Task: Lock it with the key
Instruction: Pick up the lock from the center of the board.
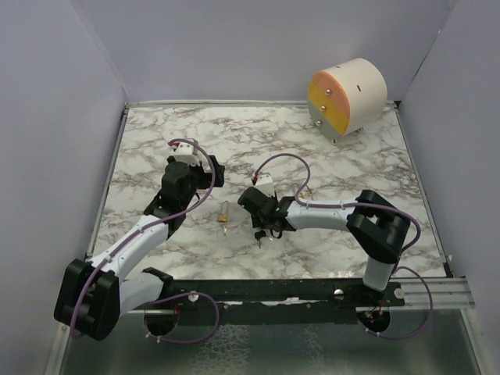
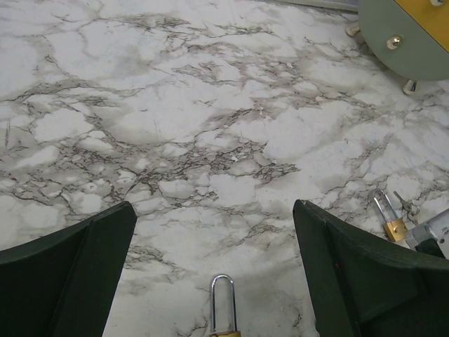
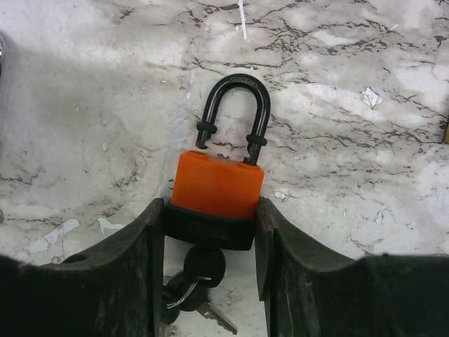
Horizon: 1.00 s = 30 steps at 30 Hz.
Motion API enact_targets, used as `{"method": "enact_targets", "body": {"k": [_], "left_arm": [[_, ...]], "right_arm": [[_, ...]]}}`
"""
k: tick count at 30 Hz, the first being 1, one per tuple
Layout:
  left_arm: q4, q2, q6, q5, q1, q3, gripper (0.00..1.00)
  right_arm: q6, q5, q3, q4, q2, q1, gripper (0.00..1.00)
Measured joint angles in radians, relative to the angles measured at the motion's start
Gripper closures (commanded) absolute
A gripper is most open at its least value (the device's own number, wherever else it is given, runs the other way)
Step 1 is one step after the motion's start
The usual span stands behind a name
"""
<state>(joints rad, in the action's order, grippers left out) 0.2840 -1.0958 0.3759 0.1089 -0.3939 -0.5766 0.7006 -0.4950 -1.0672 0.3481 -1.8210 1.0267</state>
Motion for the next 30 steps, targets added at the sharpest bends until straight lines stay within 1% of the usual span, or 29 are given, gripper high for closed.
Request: {"method": "enact_targets", "body": {"k": [11,17,23,27,30], "left_arm": [[0.000,0.003,0.016,0.008,0.007,0.000,0.01],[-0.001,0.003,0.016,0.008,0.008,-0.003,0.01],[-0.006,0.003,0.011,0.008,0.008,-0.039,0.01],[-0.007,0.003,0.006,0.006,0.008,-0.076,0.03],[-0.017,0.003,-0.004,-0.006,0.009,-0.110,0.05]], "right_arm": [[-0.079,0.001,0.058,-0.079,0.036,0.000,0.99],[-0.214,-0.050,0.062,-0.085,0.072,0.000,0.99],[-0.425,-0.074,0.148,-0.308,0.305,-0.014,0.99],[-0.553,-0.037,0.179,-0.507,0.419,-0.032,0.99],[-0.645,0.008,0.248,-0.651,0.493,-0.041,0.99]]}}
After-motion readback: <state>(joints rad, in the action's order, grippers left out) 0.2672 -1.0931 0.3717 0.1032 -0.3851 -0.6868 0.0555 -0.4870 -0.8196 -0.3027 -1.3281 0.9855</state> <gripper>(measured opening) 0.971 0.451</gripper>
